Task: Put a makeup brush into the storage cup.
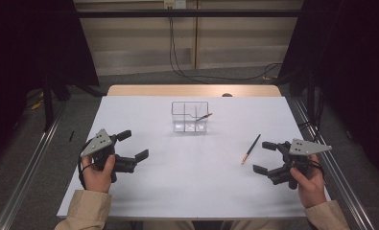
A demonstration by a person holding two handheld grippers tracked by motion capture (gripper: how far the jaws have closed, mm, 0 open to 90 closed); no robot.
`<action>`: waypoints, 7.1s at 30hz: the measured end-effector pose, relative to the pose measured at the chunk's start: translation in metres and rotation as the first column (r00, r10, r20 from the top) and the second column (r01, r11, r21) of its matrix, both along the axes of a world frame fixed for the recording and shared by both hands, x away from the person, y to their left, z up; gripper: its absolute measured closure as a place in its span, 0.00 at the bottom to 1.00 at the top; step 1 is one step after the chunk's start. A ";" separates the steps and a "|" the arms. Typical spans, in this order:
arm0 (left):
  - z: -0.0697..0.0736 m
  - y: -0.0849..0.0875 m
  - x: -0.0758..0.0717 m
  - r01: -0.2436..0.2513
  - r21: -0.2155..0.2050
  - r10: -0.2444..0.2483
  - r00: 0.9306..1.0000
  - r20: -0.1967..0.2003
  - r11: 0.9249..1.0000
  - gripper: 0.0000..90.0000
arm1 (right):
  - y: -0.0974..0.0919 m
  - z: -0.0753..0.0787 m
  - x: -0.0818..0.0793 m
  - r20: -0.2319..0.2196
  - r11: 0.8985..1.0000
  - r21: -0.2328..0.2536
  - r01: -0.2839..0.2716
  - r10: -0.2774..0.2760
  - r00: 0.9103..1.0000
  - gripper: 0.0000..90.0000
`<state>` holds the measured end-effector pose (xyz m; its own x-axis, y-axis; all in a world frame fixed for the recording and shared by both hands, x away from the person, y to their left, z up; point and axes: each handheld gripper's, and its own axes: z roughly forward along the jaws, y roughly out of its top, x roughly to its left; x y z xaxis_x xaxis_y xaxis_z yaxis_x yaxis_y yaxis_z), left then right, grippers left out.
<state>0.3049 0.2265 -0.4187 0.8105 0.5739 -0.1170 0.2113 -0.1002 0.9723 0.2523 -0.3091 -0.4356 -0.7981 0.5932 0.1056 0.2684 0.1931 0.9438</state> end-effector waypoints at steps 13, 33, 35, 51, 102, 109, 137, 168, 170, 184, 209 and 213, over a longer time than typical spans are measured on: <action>0.000 0.009 -0.007 -0.019 0.007 0.019 1.000 0.016 1.000 0.00 | 0.002 -0.001 0.002 -0.002 1.000 -0.004 -0.007 0.007 1.000 0.05; -0.004 0.019 -0.019 -0.042 0.028 0.041 0.999 0.029 0.999 0.00 | 0.005 0.000 0.008 -0.002 1.000 -0.006 -0.012 0.012 1.000 0.05; -0.005 0.020 -0.020 -0.042 0.030 0.041 0.999 0.029 0.999 0.00 | 0.006 -0.001 0.009 -0.003 1.000 -0.006 -0.008 0.008 1.000 0.05; -0.003 0.020 -0.020 -0.041 0.021 0.040 0.998 0.040 0.999 0.00 | 0.006 -0.001 0.019 -0.019 0.999 -0.016 0.030 -0.031 0.999 0.05; -0.012 0.010 -0.017 0.031 0.054 -0.032 0.999 0.030 0.998 0.00 | 0.007 -0.010 0.075 -0.106 0.980 -0.132 0.152 -0.166 0.980 0.04; -0.011 0.008 -0.014 0.035 0.045 -0.036 0.999 0.033 0.998 0.00 | 0.004 -0.009 0.079 -0.134 0.970 -0.153 0.190 -0.211 0.968 0.04; -0.012 0.008 -0.017 0.033 0.059 -0.034 0.999 0.022 0.998 0.00 | 0.011 -0.008 0.102 -0.326 0.900 -0.387 0.202 -0.338 0.883 0.05; -0.014 -0.009 -0.006 0.065 0.084 -0.067 0.998 0.014 0.994 0.00 | 0.026 -0.014 0.109 -0.465 0.795 -0.585 0.159 -0.489 0.738 0.13; -0.015 -0.010 -0.006 0.066 0.086 -0.068 0.998 0.013 0.994 0.00 | 0.028 -0.015 0.110 -0.469 0.795 -0.582 0.174 -0.502 0.726 0.14; -0.015 -0.006 -0.007 0.055 0.087 -0.056 0.998 0.010 0.995 0.00 | 0.041 -0.019 0.115 -0.461 0.757 -0.631 0.170 -0.541 0.703 0.26; -0.014 -0.003 -0.010 0.044 0.094 -0.045 0.999 0.011 0.995 0.00 | 0.048 -0.016 0.114 -0.460 0.719 -0.688 0.099 -0.538 0.706 0.92; -0.014 -0.003 -0.009 0.047 0.095 -0.048 0.999 0.013 0.994 0.00 | 0.047 -0.015 0.114 -0.487 0.726 -0.684 0.075 -0.531 0.693 0.92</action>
